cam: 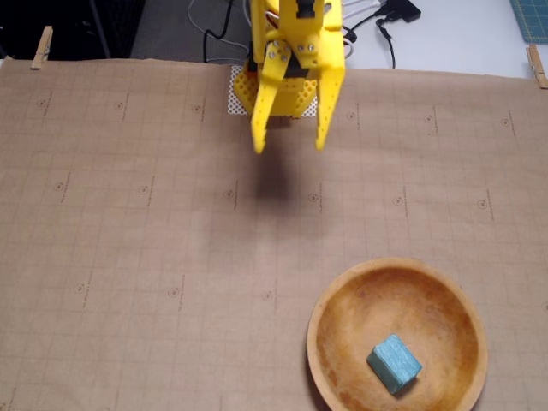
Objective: Grasp a blue block and put it in the bowl.
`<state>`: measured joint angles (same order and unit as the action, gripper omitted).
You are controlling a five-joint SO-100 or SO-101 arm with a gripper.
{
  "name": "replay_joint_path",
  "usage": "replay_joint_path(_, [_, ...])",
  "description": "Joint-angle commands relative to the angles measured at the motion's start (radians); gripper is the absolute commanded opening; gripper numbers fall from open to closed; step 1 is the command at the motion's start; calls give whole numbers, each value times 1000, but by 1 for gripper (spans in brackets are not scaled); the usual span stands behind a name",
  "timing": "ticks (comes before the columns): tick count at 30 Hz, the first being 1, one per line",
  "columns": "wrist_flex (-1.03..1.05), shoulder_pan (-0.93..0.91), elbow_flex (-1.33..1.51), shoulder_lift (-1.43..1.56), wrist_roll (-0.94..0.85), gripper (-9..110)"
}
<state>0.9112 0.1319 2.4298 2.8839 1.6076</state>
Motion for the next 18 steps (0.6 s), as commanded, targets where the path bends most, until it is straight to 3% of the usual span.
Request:
replay_joint_path(1, [3, -8, 63, 109, -20, 13])
replay_joint_path(11, [74, -5, 314, 291, -8, -3])
replay_joint_path(18, [272, -20, 330, 422, -11, -3])
